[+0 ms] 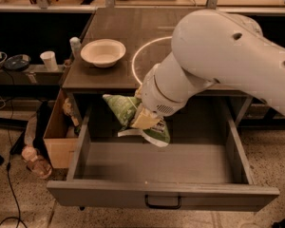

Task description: Pick green jalapeno chip bag from top drawer and place on counter

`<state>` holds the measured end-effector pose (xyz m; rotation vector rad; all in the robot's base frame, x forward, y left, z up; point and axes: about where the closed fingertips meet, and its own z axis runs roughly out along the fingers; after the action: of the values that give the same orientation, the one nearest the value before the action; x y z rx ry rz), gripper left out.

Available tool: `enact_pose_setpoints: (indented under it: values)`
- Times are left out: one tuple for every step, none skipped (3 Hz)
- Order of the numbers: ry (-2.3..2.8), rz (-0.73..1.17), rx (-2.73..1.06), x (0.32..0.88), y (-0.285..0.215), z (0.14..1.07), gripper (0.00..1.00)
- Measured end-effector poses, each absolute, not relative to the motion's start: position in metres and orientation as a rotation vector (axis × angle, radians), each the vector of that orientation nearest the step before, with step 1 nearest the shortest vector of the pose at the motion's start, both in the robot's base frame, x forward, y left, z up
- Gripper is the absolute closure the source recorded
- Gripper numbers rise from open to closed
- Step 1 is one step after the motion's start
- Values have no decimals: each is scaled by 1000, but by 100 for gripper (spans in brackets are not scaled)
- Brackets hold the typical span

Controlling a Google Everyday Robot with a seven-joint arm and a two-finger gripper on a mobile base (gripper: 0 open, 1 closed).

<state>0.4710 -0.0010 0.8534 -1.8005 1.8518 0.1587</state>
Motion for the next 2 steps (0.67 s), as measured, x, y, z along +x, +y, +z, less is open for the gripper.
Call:
enact_pose_setpoints:
  values:
    - [1852,160,-1800,471,-1,853,100]
    - [1823,156,-1791,498,3,858,100]
